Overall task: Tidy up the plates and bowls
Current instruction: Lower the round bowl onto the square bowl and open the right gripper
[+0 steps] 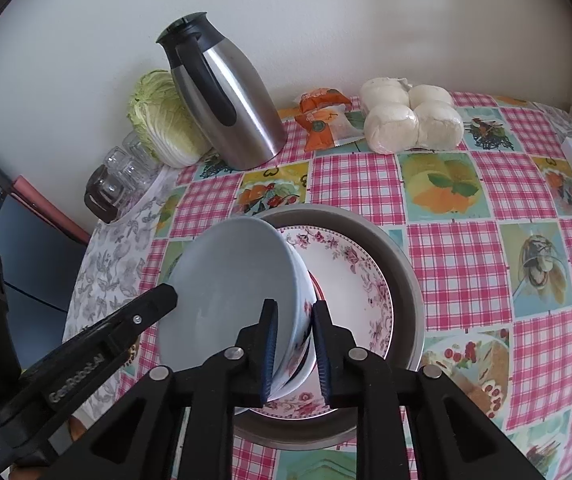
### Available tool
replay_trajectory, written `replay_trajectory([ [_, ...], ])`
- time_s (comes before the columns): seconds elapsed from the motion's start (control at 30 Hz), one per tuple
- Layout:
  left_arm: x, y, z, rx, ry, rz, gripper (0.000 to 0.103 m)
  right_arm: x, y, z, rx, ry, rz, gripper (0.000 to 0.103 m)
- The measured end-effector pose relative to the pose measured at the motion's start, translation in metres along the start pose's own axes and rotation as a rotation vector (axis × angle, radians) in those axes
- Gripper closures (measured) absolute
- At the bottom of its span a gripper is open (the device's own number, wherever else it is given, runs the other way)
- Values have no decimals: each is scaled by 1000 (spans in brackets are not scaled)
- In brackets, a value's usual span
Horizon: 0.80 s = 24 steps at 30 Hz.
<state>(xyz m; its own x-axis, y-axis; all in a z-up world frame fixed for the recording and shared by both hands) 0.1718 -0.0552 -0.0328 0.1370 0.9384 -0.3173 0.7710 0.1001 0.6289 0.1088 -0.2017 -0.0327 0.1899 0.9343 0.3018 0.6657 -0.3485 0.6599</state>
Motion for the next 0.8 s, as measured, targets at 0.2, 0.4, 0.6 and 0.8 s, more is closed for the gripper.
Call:
replay_trajectory([
  [0.2,4,0,0,0,16,-1,93,-6,12,-14,-57,18,23,82],
  [0.4,2,1,-2,-11,22,1,93,-15,18,-20,-78,47,61,82],
  [0.6,3,2,-5,-14,26,-5,92,-17,16,-17,-76,62,72,82],
  [0.8,3,7,-12,-28,41,2,91,-21,12,-12,-55,67,91,82],
])
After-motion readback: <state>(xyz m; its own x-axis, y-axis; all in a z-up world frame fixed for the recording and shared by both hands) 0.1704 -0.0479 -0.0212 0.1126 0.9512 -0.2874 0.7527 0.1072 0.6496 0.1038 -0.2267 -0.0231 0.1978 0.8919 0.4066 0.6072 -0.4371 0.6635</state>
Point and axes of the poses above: each gripper's, at about its wrist camera, not at the fingertips, and z roughly the way its jaws point, x to its left, y to its top, the point moved 7 cm from there along z, roughly the way its jaws point, and after that the axes turned 14 degrees about -x, right-handed, at the moved point
